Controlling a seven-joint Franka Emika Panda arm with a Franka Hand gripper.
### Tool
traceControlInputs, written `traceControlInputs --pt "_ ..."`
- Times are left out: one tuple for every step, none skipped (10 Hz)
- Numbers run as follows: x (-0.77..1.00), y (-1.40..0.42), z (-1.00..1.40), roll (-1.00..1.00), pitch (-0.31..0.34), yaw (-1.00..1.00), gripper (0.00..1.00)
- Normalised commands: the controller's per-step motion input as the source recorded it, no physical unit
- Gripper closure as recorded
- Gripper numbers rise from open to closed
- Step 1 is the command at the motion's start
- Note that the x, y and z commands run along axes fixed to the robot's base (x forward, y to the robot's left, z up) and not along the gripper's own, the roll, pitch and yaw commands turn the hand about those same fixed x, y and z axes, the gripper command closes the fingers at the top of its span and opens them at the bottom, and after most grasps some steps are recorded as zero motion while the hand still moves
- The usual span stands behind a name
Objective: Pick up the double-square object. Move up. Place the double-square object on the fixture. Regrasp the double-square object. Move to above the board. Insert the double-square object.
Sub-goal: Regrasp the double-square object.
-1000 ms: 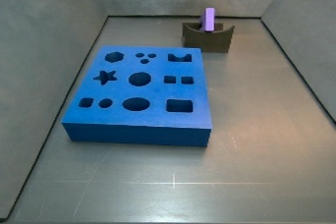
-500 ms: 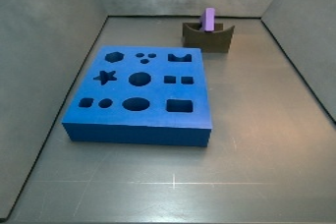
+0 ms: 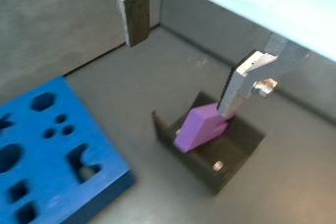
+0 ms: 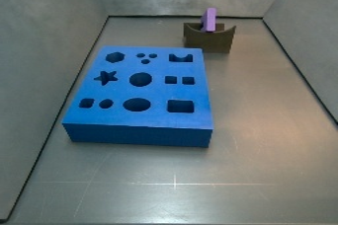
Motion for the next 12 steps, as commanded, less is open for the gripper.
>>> traceControlInputs --pt "-0.01 -0.02 0.0 1.0 0.03 0.01 0.0" --pt "-0.01 -0.02 0.0 1.0 0.033 0.01 0.0" --pt "-0.01 -0.02 0.01 1.0 0.038 0.02 0.0" --pt "0.01 -0.02 0.0 1.0 0.044 0.02 0.0" --pt "0.02 -0.02 -0.01 1.0 0.052 0.02 0.0" --pt "0.04 -0.03 -0.01 1.0 0.06 0.03 0.0" --pt "0.05 -0.03 -0.01 1.0 0.076 0.03 0.0" --pt "0.07 -0.03 0.0 1.0 0.091 0.04 0.0" --pt "0.08 -0.03 -0.01 1.0 0.102 0.05 0.0" --pt "0.1 -0.04 -0.02 1.0 0.137 0.07 0.0" --pt "0.1 -0.04 -0.02 1.0 0.154 0.08 0.0" --pt "0.11 -0.04 -0.02 1.0 0.185 0.12 0.0"
